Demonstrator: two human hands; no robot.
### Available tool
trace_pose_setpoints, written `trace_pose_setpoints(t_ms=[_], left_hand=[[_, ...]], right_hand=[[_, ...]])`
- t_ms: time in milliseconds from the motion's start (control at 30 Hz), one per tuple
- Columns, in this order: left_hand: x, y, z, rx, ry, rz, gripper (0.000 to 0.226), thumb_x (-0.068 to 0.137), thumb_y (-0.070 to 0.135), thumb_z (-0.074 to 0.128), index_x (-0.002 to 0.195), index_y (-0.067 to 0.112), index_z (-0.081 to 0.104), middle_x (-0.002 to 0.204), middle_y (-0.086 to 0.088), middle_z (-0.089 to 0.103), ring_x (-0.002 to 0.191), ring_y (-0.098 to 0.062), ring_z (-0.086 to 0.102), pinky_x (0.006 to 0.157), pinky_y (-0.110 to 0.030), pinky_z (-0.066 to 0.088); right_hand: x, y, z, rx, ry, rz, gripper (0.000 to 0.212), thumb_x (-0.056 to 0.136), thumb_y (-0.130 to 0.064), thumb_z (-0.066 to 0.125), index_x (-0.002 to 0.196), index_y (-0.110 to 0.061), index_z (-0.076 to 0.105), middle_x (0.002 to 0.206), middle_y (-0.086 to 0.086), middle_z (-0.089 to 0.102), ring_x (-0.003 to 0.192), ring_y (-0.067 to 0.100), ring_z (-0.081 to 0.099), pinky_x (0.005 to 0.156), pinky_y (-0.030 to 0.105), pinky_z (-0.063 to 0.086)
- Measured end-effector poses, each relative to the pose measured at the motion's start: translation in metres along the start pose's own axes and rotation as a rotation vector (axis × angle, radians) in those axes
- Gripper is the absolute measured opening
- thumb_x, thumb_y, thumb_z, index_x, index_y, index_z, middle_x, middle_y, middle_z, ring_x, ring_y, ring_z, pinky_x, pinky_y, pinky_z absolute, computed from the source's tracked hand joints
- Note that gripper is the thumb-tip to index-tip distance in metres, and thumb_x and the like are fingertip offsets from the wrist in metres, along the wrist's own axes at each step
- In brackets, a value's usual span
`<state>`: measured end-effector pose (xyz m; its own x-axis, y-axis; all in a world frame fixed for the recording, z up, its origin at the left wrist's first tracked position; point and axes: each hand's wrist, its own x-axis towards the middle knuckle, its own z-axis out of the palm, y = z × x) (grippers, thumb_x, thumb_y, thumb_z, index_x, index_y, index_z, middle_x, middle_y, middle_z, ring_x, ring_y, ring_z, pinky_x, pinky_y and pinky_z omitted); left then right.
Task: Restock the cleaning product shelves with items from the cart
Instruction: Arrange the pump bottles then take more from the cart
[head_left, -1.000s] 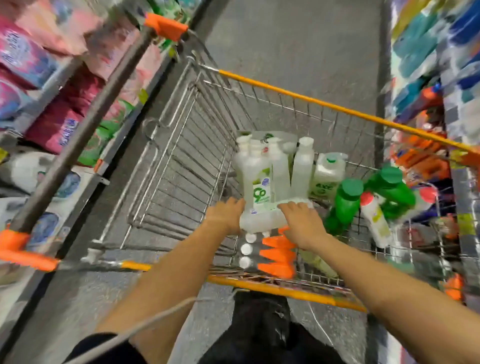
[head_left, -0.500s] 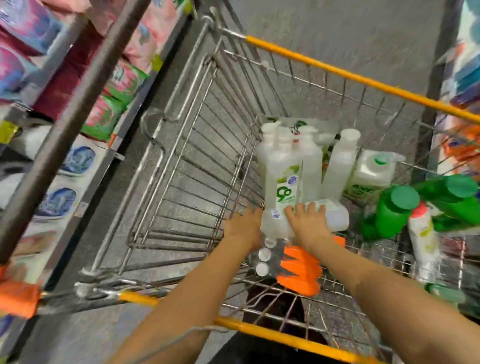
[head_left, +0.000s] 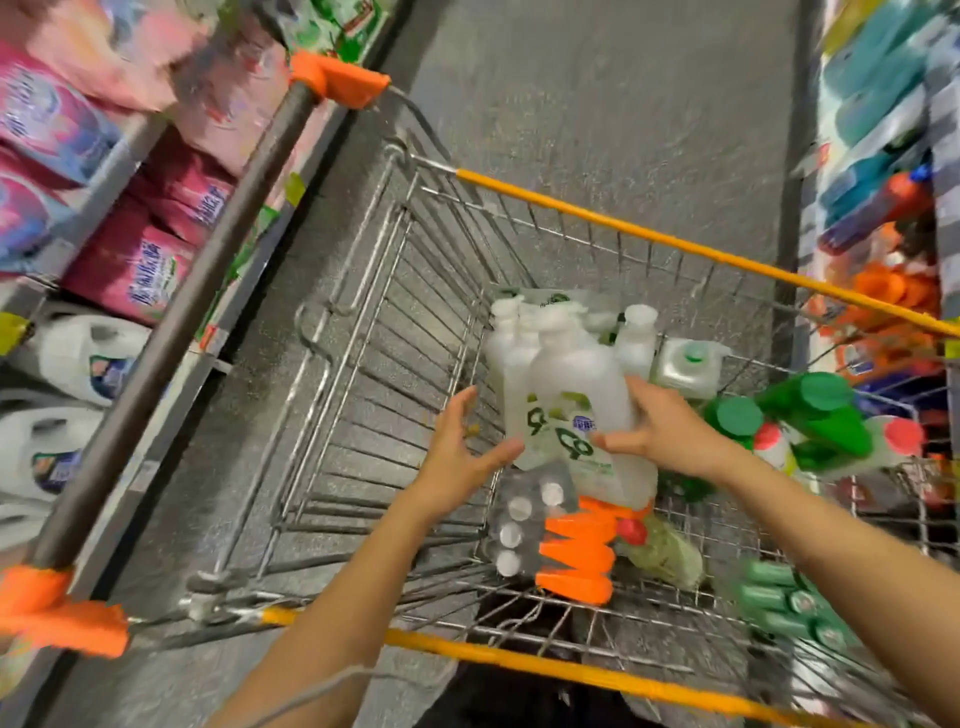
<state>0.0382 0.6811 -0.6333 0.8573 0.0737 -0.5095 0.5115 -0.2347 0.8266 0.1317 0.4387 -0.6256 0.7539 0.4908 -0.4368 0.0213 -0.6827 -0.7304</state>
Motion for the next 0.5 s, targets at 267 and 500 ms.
trace_pose_setpoints(t_ms=[267,500], left_hand=[[-0.021,0.084,0.029,-0.397,-0.228,0.102,0.048,0.076,0.052,0.070,0.117,0.029,0.056,0.116,0.001,0.068,0.103,-0.014,0.067,0.080,-0.028,0.055],[-0.048,0.123,0.051,-0.603,-0.113,0.162,0.054,0.084,0.040,0.069,0.127,0.010,0.057,0.110,-0.015,0.071,0.098,-0.034,0.069,0.078,-0.041,0.058]], right_hand=[[-0.060,-0.078,-0.033,0.760,0.170,-0.125,0.079,0.051,-0.041,0.085,0.118,-0.023,0.047,0.101,-0.006,0.074,0.095,0.014,0.070,0.073,0.027,0.057],[-0.095,-0.098,-0.009,0.904,0.357,-0.201,0.066,0.076,-0.061,0.068,0.133,-0.034,0.048,0.130,0.001,0.062,0.114,0.018,0.063,0.088,0.035,0.055]])
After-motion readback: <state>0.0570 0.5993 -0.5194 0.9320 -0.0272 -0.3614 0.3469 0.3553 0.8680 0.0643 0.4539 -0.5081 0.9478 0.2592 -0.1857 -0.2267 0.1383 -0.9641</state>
